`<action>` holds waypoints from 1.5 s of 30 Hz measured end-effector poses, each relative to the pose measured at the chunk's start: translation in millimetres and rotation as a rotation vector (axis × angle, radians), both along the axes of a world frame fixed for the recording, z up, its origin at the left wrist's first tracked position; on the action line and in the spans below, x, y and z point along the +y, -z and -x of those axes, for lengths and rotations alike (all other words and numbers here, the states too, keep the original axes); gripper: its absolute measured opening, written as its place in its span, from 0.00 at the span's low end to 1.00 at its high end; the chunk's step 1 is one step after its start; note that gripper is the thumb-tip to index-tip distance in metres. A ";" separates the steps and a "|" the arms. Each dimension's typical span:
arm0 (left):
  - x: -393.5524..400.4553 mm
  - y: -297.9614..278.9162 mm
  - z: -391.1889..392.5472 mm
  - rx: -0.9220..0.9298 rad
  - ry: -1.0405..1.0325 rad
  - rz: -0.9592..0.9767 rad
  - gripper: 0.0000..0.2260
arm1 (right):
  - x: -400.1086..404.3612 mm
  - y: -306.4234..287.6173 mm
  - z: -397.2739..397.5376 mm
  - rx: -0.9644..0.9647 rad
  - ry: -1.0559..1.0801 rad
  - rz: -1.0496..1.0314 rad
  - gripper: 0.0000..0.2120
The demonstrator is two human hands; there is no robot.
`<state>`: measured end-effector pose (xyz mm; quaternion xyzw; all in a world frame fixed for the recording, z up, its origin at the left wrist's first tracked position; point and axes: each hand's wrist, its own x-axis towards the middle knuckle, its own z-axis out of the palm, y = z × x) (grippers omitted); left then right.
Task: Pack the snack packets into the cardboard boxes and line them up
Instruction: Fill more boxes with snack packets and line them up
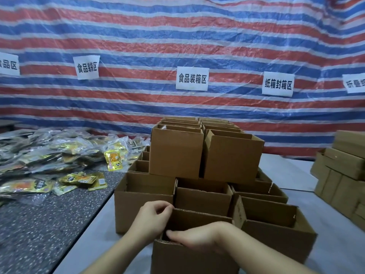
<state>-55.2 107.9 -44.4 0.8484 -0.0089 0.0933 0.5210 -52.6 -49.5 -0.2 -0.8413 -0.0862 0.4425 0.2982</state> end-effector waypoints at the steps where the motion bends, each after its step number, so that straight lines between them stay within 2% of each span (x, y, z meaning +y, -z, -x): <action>1: 0.6 -1.1 -0.2 -0.001 0.013 -0.010 0.08 | -2.2 -4.5 4.7 -0.074 0.013 0.006 0.29; 3: 2.7 -4.3 -0.2 0.001 0.029 -0.021 0.08 | -11.0 -14.6 16.5 -0.347 0.027 0.045 0.28; 6: 3.9 -12.6 2.6 0.004 0.043 0.008 0.07 | -36.7 -16.1 32.0 -0.858 0.015 0.091 0.20; 7: 3.8 -16.1 6.1 -0.005 0.049 -0.001 0.06 | -46.4 -13.9 36.5 -0.959 -0.011 0.144 0.23; 8: 4.0 -17.6 10.2 -0.029 0.065 -0.043 0.05 | -55.3 -11.3 40.2 -0.980 -0.032 0.199 0.28; 9: 4.7 -18.0 15.3 -0.058 0.107 -0.116 0.06 | -62.1 -7.8 42.6 -0.948 -0.048 0.242 0.32; 13: 0.4 -9.0 38.3 -0.125 0.451 -0.599 0.36 | -73.3 10.4 47.6 -0.876 -0.129 0.304 0.41; 16: 0.9 -13.6 38.1 -0.105 0.510 -0.826 0.45 | -77.0 9.7 43.6 -0.864 -0.200 0.356 0.53; 19: -2.4 -16.2 28.7 -0.147 0.487 -1.002 0.45 | -80.7 8.4 36.6 -0.894 -0.276 0.428 0.57; 29: -31.1 -17.0 -14.5 -0.245 0.396 -1.203 0.39 | -87.9 1.3 -4.7 -0.976 -0.308 0.621 0.58; 36: -30.7 -13.8 -44.9 -0.205 0.337 -1.257 0.40 | -86.5 4.9 -33.7 -0.986 -0.269 0.587 0.57; 45: -32.2 -15.4 -51.5 -0.134 0.357 -1.228 0.39 | -90.6 11.5 -43.0 -0.974 -0.245 0.547 0.56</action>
